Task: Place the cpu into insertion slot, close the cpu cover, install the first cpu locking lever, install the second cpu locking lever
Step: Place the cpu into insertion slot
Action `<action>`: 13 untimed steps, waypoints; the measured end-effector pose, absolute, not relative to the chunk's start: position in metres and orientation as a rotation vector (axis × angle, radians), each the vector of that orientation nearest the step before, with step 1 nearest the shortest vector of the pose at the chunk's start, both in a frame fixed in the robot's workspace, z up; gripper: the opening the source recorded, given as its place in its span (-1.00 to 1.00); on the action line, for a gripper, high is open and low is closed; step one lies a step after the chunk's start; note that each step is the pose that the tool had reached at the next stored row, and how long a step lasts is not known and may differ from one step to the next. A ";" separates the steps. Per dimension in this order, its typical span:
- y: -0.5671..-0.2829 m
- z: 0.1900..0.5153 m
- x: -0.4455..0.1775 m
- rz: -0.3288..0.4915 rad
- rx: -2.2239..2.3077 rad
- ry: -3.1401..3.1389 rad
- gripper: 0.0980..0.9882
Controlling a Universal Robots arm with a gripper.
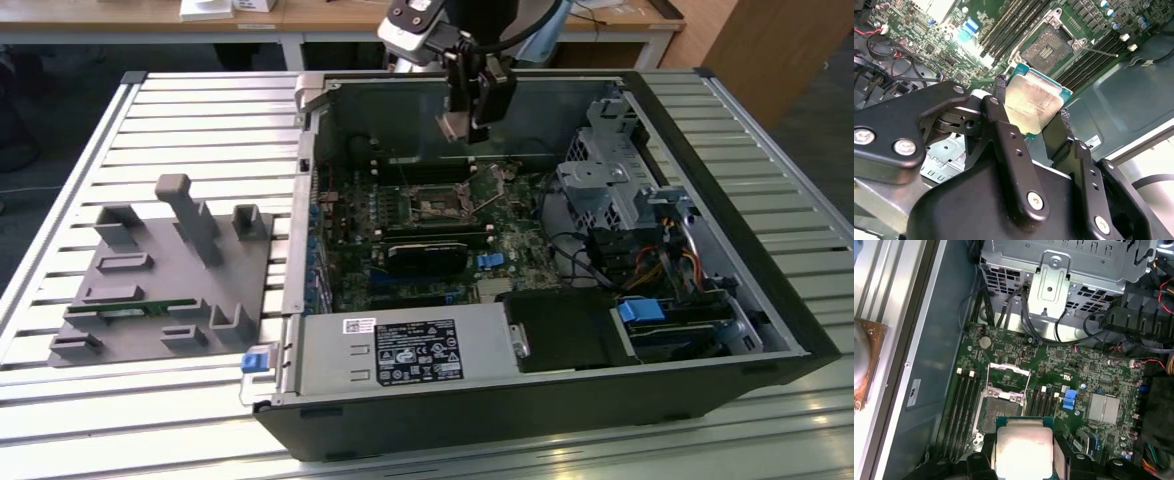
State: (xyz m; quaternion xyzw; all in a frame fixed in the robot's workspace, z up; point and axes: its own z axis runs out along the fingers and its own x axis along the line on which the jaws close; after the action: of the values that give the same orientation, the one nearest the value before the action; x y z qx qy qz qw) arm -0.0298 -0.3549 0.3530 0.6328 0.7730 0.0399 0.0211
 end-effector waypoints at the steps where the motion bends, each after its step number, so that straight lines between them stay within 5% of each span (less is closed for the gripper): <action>1: -0.355 0.352 -0.030 0.123 1.962 2.396 0.00; 13: -0.355 0.346 -0.030 0.117 2.122 2.248 0.00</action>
State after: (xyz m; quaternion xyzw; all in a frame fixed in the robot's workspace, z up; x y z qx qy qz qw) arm -0.0298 -0.3549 0.3461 0.6857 0.7265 0.0378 0.0242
